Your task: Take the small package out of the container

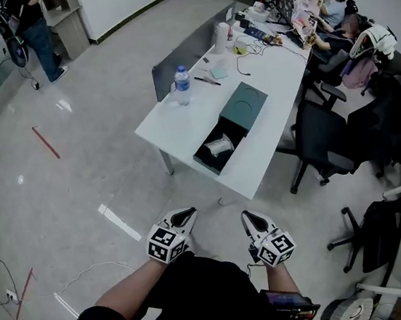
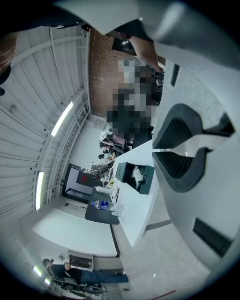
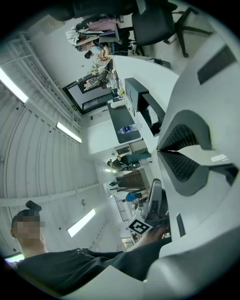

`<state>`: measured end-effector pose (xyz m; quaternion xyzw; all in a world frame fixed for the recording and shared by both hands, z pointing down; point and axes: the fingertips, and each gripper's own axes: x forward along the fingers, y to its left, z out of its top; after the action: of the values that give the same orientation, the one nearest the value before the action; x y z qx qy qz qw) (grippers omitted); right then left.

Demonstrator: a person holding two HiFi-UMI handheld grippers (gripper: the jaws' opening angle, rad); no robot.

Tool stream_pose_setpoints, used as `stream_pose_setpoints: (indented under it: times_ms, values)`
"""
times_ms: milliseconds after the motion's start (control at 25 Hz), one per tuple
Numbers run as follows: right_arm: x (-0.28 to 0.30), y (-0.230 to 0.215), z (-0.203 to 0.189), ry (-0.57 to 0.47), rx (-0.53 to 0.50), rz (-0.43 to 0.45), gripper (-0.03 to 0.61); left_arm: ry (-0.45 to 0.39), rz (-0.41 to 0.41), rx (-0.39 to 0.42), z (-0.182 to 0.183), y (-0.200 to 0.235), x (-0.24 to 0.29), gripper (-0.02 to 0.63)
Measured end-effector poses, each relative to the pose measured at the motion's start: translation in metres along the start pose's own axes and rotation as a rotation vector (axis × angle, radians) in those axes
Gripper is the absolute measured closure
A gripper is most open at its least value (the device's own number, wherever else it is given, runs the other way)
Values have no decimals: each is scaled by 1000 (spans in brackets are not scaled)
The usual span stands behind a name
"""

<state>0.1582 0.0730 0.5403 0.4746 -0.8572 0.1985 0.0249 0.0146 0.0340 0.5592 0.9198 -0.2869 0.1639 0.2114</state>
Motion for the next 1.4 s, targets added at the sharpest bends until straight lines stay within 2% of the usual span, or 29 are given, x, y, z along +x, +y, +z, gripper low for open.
stream_pose_setpoints:
  times_ms: [280,600,1080,1400]
  values:
    - [15,-7,11,3,-14,-52,552,-13,-49,19,19,19,10,588]
    - [40,-12,17,17,-36,-101,552,-25,-65,30,31,51,9,588]
    - [84,-3,37,42,-84,-64,552,-51,-31,-10,36,94,-17,588]
    - [109,-8,40,99,-127,-27,552,-57,-4,-55,32,110,-16,588]
